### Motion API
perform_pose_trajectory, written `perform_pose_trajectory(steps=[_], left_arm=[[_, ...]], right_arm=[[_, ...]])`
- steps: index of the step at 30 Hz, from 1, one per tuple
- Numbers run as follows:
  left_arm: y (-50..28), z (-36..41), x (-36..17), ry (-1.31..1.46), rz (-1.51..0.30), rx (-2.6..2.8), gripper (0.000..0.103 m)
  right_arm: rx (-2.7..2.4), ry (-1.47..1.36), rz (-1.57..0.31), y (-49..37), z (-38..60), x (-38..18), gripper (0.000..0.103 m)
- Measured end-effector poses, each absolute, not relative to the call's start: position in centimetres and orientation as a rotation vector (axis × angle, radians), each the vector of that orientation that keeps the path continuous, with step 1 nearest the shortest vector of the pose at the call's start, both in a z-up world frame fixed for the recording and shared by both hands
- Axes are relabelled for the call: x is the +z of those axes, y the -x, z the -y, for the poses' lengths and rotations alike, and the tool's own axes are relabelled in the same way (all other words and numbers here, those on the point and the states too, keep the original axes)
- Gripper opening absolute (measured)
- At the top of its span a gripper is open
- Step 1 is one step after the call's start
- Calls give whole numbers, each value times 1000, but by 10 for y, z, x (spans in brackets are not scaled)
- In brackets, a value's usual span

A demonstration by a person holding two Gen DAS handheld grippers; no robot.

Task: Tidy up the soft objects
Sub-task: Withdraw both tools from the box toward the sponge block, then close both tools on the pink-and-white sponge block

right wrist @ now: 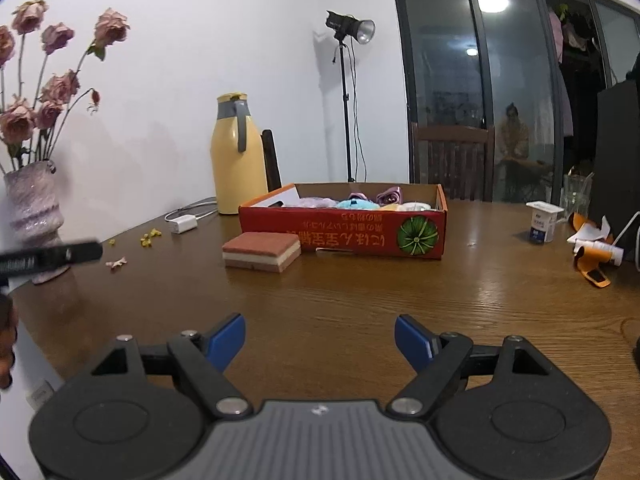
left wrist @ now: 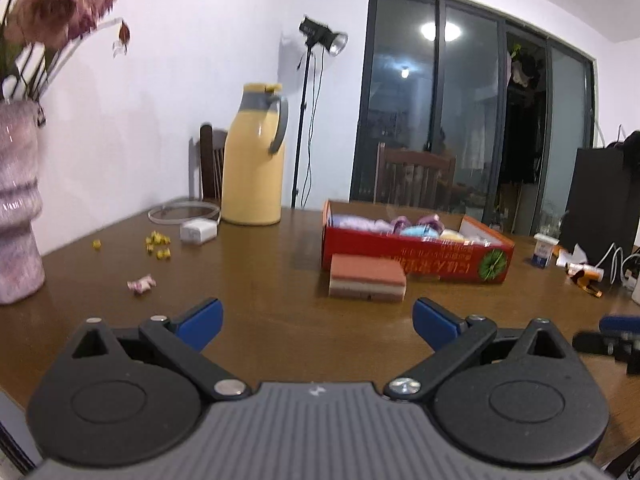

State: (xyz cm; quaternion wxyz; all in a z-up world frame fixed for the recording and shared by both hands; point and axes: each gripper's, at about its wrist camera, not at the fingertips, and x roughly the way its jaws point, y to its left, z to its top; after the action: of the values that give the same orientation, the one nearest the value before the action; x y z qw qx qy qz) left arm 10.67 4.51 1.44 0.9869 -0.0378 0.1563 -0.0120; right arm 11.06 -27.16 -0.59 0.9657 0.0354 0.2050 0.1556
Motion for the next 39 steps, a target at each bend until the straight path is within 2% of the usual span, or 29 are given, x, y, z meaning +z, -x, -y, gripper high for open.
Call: perform_pose_trajectory(steps=[7,11,14,18,19,22,23,28,39], left_arm=[[-159,-48,2,105,-371,-24,102],[-212,-51,0,167,-428,-47,83],[-256,-56,-2,232,-459,-101,78],[-311,-59,-5,277,-498,-132,70],[-324,-60,-7,290,-516,-146,67],[-348,-62,-17,357,-597,-190,45],[-351,-63,-21,373,-621,-212,34],[-337,-67,-21,419,-633,-225,33],[-212,-19,-13,461,-652,-363,32]], right_arm=[[335,-142,-455,-169,257,-6,78],[371,-205,-489,-218,243,-7,74],[402,-256,-507,-256,230,-9,71],[436,-334,-562,-309,209,-19,59],[443,-350,-572,-323,203,-22,58],[447,-399,-597,-352,191,-29,45],[451,-410,-606,-359,188,-31,37],[430,-397,-624,-362,183,-35,19],[488,-405,-656,-238,264,-23,18]])
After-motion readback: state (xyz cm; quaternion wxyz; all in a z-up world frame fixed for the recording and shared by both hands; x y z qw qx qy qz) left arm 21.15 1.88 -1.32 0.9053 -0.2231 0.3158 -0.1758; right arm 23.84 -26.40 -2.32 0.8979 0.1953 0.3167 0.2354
